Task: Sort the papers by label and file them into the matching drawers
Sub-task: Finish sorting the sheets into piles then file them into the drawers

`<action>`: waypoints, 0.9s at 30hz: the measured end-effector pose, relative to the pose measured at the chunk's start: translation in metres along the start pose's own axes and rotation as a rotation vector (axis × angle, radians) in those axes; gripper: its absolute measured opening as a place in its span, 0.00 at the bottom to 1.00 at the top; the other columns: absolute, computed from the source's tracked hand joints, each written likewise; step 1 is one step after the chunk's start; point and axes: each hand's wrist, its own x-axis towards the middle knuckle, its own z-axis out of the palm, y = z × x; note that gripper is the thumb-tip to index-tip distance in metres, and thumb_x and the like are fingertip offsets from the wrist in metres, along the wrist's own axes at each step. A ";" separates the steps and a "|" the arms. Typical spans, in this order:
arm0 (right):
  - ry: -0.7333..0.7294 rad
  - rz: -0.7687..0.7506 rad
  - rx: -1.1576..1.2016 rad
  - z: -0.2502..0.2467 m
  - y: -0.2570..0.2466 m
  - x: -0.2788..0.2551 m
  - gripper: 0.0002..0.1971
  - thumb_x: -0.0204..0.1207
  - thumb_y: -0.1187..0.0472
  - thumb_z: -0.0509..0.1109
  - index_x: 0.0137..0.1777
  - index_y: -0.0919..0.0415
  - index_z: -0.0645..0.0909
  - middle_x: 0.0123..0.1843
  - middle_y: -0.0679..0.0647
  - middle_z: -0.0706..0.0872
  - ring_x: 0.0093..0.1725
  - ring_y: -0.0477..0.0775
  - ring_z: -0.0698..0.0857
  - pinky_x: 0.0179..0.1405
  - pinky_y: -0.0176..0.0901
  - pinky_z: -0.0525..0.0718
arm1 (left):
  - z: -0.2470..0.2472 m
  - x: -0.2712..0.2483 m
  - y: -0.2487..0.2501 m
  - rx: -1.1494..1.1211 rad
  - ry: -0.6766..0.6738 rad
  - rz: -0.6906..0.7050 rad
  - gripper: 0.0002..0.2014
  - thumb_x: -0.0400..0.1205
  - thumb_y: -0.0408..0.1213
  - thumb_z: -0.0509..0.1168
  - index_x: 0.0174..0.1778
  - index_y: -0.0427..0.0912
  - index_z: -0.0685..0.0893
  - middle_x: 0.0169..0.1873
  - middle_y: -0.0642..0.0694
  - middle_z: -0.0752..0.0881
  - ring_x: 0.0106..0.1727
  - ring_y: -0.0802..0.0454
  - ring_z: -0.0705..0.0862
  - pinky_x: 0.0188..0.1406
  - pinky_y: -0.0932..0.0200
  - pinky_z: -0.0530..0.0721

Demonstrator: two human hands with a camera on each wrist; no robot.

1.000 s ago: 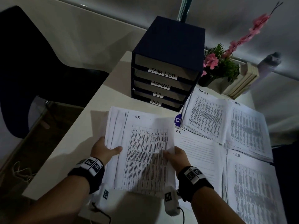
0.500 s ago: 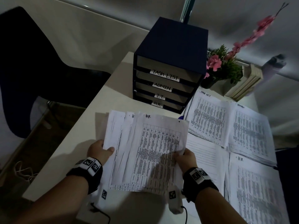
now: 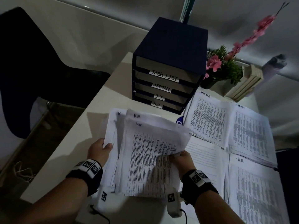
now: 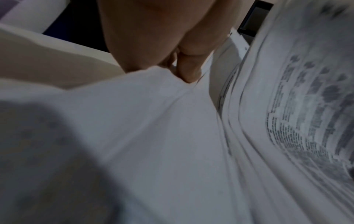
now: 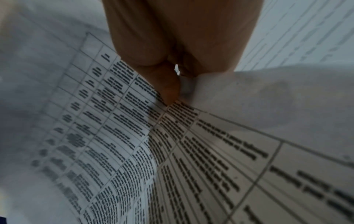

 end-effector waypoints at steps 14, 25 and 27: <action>-0.023 -0.173 0.115 0.016 -0.028 -0.026 0.35 0.73 0.75 0.65 0.68 0.34 0.67 0.55 0.69 0.82 0.55 0.72 0.86 0.55 0.72 0.86 | 0.015 -0.029 0.035 -0.109 -0.112 0.103 0.16 0.85 0.41 0.57 0.68 0.41 0.74 0.59 0.49 0.76 0.65 0.52 0.74 0.63 0.59 0.67; -0.080 -0.628 0.264 0.027 -0.116 -0.072 0.23 0.71 0.79 0.66 0.59 0.54 0.72 0.55 0.64 0.83 0.54 0.62 0.86 0.54 0.56 0.88 | -0.027 -0.052 0.122 -0.539 0.135 0.467 0.10 0.88 0.37 0.53 0.43 0.55 0.73 0.38 0.51 0.79 0.34 0.66 0.76 0.34 0.77 0.75; -0.121 -0.629 0.249 0.029 -0.107 -0.079 0.25 0.71 0.76 0.67 0.63 0.52 0.69 0.61 0.60 0.82 0.60 0.60 0.84 0.56 0.56 0.88 | -0.021 -0.055 0.115 -0.553 0.141 0.459 0.09 0.87 0.37 0.56 0.46 0.59 0.73 0.40 0.59 0.79 0.39 0.69 0.79 0.35 0.81 0.75</action>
